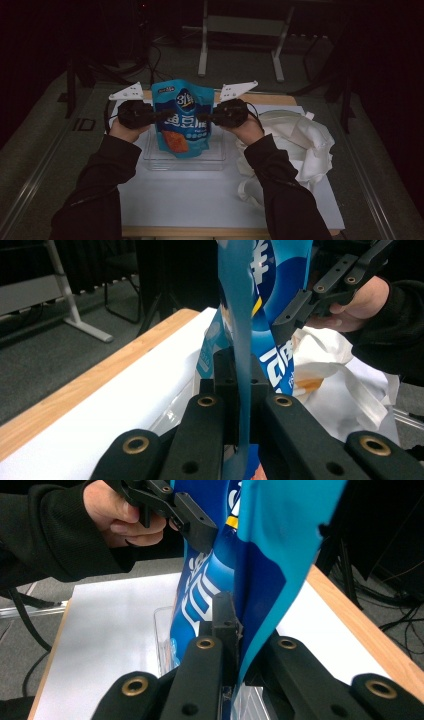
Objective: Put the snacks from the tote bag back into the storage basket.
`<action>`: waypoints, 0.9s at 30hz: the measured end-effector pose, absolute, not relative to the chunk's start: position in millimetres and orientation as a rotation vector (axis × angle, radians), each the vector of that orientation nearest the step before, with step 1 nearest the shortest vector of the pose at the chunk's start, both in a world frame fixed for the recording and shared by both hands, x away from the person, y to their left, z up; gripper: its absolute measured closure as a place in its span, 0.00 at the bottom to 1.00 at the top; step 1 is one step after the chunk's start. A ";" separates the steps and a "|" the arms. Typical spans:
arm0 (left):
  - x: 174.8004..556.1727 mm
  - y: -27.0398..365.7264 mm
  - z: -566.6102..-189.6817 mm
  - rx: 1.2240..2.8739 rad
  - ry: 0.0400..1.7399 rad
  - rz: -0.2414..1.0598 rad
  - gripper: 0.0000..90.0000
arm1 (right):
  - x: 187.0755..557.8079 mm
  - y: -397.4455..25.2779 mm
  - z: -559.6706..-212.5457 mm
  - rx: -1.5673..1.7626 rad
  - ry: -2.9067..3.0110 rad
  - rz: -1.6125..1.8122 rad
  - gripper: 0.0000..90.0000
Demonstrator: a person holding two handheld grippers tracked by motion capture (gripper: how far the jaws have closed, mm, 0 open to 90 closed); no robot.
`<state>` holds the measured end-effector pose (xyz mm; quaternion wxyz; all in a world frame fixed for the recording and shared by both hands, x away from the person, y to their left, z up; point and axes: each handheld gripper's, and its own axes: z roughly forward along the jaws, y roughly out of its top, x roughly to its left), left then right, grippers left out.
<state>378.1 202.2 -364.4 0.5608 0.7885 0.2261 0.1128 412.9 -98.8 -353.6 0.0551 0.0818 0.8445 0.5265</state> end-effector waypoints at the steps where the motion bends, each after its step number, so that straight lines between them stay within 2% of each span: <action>1: 378.2 202.6 -365.8 1.861 0.533 0.268 1.00 | 413.1 -98.0 -355.5 0.247 2.567 1.596 0.98; 27: 375.6 205.4 -414.6 1.846 0.571 0.169 1.00 | 412.0 -97.2 -401.2 0.308 2.645 1.589 0.98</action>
